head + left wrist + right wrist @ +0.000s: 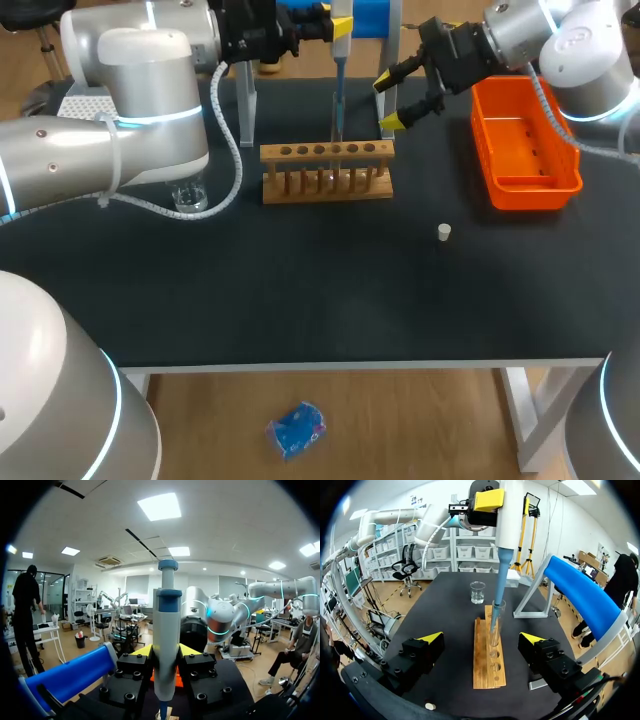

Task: Invert the test tube, pick up the pipette, mount the tip to pipette, aspirate from beaker and dispense into the tube, eject the tip, return the pipette, and cap with the stopper.

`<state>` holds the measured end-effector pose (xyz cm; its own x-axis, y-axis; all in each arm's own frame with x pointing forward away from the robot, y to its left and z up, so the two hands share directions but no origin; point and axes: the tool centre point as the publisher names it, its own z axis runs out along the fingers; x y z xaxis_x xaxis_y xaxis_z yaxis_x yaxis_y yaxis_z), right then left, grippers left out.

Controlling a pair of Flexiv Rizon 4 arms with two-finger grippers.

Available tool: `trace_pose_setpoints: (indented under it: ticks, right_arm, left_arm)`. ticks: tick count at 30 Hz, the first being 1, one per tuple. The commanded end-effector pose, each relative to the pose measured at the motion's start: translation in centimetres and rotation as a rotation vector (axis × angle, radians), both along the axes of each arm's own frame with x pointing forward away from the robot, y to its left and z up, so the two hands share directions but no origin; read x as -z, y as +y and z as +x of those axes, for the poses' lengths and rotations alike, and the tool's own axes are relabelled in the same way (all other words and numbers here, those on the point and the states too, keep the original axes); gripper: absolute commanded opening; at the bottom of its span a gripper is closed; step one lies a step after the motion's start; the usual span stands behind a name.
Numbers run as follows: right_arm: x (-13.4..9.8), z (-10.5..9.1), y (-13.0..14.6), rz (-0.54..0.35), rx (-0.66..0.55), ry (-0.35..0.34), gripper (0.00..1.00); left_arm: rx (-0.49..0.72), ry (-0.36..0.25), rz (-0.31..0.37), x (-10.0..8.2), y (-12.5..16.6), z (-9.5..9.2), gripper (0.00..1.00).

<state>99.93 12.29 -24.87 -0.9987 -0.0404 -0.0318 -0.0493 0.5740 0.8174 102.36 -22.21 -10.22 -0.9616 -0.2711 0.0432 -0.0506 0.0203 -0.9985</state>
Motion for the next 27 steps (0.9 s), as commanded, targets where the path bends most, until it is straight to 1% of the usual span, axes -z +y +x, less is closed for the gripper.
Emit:
trace_pose_setpoints:
  ticks: [1,16,22,24,27]
  right_arm:
    - [0.0,0.0,0.0,-0.001,0.0,0.0,1.0]
    - [0.0,0.0,0.0,-0.001,0.0,0.0,1.0]
    - [0.0,0.0,0.0,-0.001,0.0,0.0,1.0]
    - [0.0,0.0,0.0,-0.001,0.0,0.0,1.0]
    - [0.0,0.0,0.0,-0.001,0.0,0.0,1.0]
  left_arm:
    - [-0.004,-0.002,0.002,-0.3,0.2,-0.3,0.0]
    - [-0.001,-0.014,0.009,-1.9,0.3,-0.2,0.0]
    - [-0.003,-0.022,0.003,-2.5,0.3,-0.3,0.0]
    - [-0.007,-0.021,-0.012,-2.7,0.3,-0.3,0.0]
    - [-0.005,-0.025,-0.004,-3.2,0.3,-0.3,0.0]
